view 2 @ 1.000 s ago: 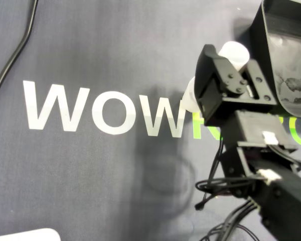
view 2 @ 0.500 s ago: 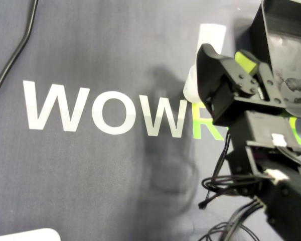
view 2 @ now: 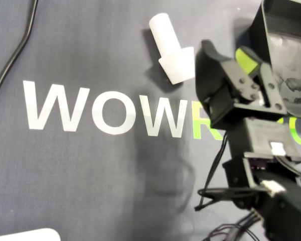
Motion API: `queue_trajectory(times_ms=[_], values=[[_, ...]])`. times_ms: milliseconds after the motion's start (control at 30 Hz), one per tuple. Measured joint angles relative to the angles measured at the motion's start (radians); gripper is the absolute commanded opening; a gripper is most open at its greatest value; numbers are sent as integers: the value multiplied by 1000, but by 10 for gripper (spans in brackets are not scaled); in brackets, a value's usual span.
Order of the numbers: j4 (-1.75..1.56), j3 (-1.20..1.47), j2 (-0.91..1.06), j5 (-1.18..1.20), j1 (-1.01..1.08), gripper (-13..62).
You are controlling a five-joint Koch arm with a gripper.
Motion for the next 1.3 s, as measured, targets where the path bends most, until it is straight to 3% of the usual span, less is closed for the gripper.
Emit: queue_trajectory(times_ms=[133, 267, 433, 733, 1300], values=[[124, 0, 133, 288, 0, 259], [347, 2, 225, 730, 41, 265], [468, 38, 239, 1129, 84, 333], [468, 196, 239, 1322, 61, 337], [423, 331, 204, 1347, 8, 338]])
